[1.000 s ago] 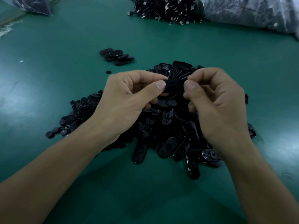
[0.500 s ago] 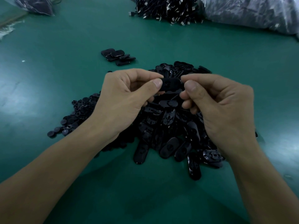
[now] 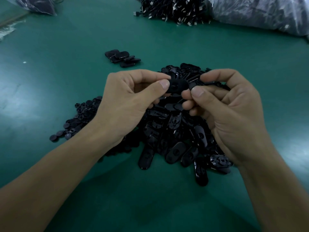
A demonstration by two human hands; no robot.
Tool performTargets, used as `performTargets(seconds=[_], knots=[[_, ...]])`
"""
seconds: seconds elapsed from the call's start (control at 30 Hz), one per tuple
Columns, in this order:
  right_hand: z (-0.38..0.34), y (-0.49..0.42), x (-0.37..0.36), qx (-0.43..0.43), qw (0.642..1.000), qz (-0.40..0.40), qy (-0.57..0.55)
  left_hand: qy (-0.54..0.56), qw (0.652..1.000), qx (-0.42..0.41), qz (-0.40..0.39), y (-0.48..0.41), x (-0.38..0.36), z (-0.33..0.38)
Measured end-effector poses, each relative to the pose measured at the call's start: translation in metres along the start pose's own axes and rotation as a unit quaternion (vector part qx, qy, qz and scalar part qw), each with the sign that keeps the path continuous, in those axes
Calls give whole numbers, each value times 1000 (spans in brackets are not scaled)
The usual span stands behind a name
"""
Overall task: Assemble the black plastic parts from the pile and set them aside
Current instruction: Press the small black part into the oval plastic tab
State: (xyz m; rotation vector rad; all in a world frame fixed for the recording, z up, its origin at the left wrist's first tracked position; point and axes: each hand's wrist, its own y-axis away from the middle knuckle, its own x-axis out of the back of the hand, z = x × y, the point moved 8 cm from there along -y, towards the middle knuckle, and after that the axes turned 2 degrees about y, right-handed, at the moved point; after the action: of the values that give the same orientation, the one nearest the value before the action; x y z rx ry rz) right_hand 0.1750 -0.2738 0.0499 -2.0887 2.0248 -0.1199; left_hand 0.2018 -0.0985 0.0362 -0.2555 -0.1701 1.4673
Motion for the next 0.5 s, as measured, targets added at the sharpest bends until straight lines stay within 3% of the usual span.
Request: performTargets(seconds=[0.3, 0.5], knots=[[-1, 1, -1, -1, 1000, -7, 19, 20, 1000, -12, -20, 1, -4, 3], [-8, 4, -1, 36, 989, 9, 142, -9, 999, -26, -20, 4, -7, 7]])
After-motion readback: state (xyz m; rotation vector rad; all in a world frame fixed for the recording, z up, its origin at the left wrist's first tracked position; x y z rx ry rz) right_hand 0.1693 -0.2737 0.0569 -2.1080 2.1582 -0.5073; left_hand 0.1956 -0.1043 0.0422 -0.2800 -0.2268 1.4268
